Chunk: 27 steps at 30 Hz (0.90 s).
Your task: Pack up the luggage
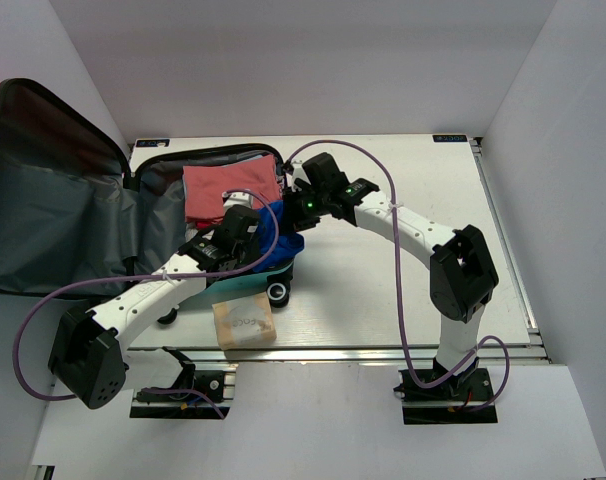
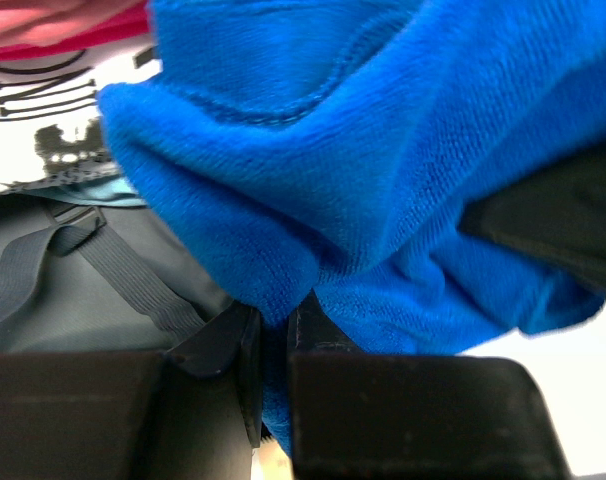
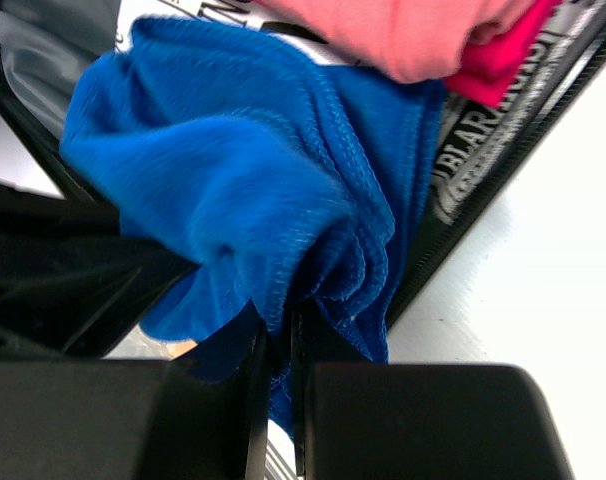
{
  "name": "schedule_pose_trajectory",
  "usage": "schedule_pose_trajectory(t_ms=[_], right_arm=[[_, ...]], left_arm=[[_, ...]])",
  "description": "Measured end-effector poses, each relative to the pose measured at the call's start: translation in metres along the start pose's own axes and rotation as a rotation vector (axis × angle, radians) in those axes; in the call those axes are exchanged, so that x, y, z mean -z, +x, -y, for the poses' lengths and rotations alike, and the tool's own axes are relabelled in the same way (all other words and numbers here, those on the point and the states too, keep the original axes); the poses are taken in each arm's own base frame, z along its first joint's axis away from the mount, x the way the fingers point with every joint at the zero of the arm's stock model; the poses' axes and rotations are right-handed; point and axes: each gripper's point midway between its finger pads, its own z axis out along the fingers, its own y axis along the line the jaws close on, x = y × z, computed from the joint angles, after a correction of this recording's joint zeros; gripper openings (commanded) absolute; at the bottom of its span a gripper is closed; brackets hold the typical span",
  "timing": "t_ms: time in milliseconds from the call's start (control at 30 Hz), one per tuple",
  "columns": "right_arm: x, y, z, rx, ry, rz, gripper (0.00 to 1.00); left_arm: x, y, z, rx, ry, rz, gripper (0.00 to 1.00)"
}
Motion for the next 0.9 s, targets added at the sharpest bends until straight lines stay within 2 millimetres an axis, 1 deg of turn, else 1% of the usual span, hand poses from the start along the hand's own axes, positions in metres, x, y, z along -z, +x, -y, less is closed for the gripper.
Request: schedule_pose_trajectory(t_ms=[133, 300, 433, 533, 700, 733, 800, 833, 867, 900], right_arm=[[-0.008, 0.003, -0.005, 0.01, 0.015, -0.007, 0.0], [-0.021, 0.009, -0.002, -0.008, 0.051, -0.026, 0.0], [-0.033, 0.028, 0.009, -0.045, 0.094, -0.088, 0.0], [-0.04, 0.039, 0.014, -0.072, 0.116, -0.121, 0.0], [-0.044, 0.04, 0.015, -0.092, 0.129, -0.132, 0.0], [-0.045, 0.04, 0.015, -0.095, 0.133, -0.135, 0.05], [-0.047, 0.04, 0.016, -0.098, 0.14, -0.143, 0.1], [-0.048, 0.039, 0.016, -0.099, 0.144, -0.146, 0.19], [-0.049, 0.039, 0.016, -0.104, 0.147, -0.151, 0.23], [-0.051, 0.038, 0.015, -0.105, 0.147, -0.157, 0.35]], left_arm=[[-0.006, -0.002, -0.012, 0.038, -0.026, 0.009, 0.0], [-0.012, -0.004, -0.029, 0.06, -0.055, 0.006, 0.0], [-0.019, 0.008, -0.043, 0.069, -0.068, -0.027, 0.0], [-0.025, 0.017, -0.047, 0.081, -0.061, -0.058, 0.0], [-0.033, 0.028, -0.052, 0.104, -0.055, -0.099, 0.0], [-0.033, 0.028, -0.052, 0.11, -0.053, -0.101, 0.0], [-0.034, 0.029, -0.054, 0.119, -0.054, -0.104, 0.0], [-0.034, 0.03, -0.054, 0.124, -0.055, -0.106, 0.0], [-0.035, 0.031, -0.056, 0.13, -0.057, -0.111, 0.0], [-0.036, 0.032, -0.057, 0.137, -0.06, -0.114, 0.0]])
